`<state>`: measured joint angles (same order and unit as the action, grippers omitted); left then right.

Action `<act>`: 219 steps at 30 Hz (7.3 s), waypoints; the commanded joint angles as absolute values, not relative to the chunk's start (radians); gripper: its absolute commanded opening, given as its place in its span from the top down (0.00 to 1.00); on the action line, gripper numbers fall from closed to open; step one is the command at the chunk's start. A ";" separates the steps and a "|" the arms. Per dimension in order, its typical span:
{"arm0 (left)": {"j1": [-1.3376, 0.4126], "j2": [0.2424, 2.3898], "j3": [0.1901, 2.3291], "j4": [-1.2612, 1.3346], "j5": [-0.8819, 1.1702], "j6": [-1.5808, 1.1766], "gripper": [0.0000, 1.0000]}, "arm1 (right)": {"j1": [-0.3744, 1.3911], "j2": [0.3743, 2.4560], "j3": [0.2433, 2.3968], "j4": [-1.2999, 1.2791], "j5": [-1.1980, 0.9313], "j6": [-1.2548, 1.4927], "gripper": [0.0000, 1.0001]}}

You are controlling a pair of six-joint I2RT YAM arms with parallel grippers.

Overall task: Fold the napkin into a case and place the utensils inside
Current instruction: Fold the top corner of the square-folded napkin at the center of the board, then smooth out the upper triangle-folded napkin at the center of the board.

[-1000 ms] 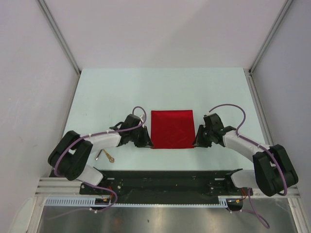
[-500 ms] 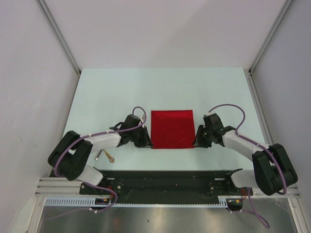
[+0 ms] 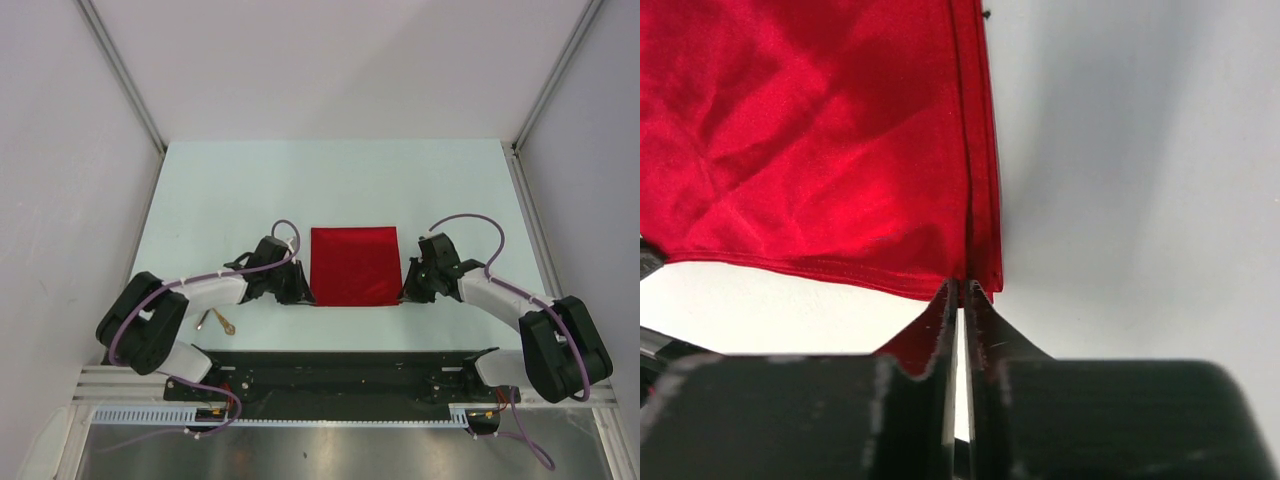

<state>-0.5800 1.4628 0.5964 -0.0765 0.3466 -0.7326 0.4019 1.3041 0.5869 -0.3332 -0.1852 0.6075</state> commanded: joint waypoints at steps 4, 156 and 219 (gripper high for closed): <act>-0.575 1.398 0.583 -0.084 0.328 -0.707 0.73 | 0.410 1.296 0.656 -0.334 -0.195 0.601 1.00; -0.552 1.519 0.617 -0.041 0.403 -0.603 0.84 | 0.124 1.882 1.117 0.086 -0.584 0.617 0.70; -0.549 1.445 0.569 0.026 0.486 -0.686 0.77 | 0.133 1.915 1.304 -0.205 -0.458 0.422 0.56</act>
<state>-0.5537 1.5166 0.5697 0.0185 0.4740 -0.6983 0.1158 2.0529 1.2938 -0.1371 -0.5629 0.4831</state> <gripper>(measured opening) 0.205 0.427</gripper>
